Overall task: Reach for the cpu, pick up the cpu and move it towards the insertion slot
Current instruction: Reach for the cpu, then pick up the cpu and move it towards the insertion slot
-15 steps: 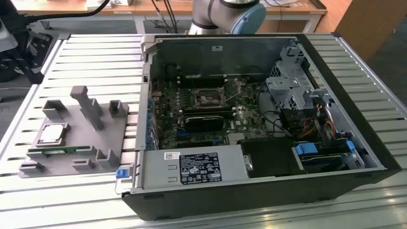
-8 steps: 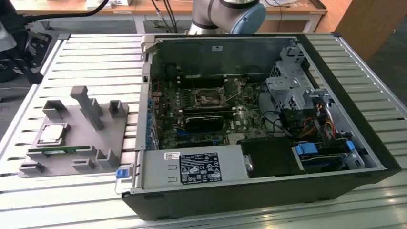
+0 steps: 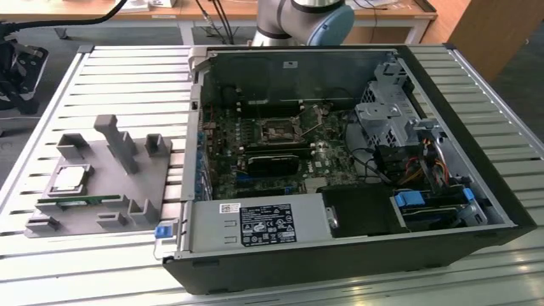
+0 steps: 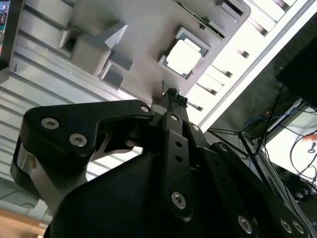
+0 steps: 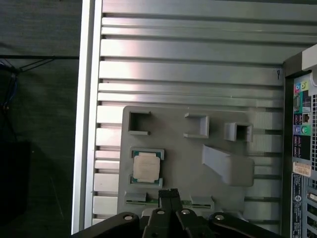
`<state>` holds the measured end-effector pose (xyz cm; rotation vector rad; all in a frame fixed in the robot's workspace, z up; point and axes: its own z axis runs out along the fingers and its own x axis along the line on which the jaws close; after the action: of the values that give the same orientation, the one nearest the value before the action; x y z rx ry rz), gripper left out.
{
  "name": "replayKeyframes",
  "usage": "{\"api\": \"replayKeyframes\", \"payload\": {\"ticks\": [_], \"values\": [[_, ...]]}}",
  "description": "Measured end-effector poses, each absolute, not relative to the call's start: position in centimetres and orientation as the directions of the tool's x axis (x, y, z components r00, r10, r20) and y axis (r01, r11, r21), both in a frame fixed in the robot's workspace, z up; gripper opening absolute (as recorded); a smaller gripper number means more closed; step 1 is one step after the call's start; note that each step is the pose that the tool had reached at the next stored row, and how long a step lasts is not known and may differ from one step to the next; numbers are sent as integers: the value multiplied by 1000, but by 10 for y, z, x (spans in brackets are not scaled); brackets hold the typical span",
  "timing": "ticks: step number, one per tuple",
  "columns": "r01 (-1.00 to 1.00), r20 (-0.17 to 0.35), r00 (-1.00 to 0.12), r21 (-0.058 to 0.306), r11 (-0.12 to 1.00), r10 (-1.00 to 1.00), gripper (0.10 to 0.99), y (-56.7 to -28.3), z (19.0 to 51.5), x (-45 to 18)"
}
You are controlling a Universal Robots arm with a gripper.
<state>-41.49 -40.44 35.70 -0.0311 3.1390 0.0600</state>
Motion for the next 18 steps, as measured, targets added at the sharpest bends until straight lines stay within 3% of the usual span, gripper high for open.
{"api": "replayKeyframes", "payload": {"ticks": [4,6,7,12,13,18], "values": [[-22,-2,-1000,38,999,-22,114,-408,355,-418],[-24,-2,-1000,38,999,-24,235,-409,352,-421],[-24,-2,-1000,38,999,-24,235,-409,351,-421],[-25,-2,-1000,38,999,-25,467,-410,342,-422],[-26,-2,-1000,38,999,-25,467,-410,340,-422],[-26,-2,-1000,38,999,-26,702,-411,331,-424]]}}
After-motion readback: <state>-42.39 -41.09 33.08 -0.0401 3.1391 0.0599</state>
